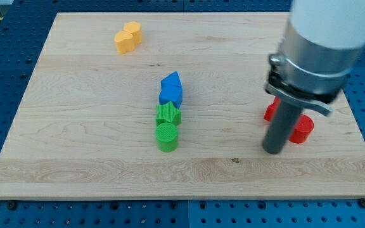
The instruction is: Place the red circle right to the red star
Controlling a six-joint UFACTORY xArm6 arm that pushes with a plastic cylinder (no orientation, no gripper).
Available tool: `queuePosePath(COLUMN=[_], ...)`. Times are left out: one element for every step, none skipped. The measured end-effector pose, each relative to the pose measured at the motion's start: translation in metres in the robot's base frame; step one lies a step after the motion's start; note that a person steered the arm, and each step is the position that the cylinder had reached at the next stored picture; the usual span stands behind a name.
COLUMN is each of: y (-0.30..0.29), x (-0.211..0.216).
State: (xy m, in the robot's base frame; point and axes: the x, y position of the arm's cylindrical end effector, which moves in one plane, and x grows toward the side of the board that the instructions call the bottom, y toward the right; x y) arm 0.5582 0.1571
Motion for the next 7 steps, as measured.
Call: queuePosePath(y=[0.040, 0.045, 0.047, 0.059, 0.058, 0.044, 0.047], x=[-0.008, -0.026, -0.026, -0.033, -0.033, -0.028, -0.045])
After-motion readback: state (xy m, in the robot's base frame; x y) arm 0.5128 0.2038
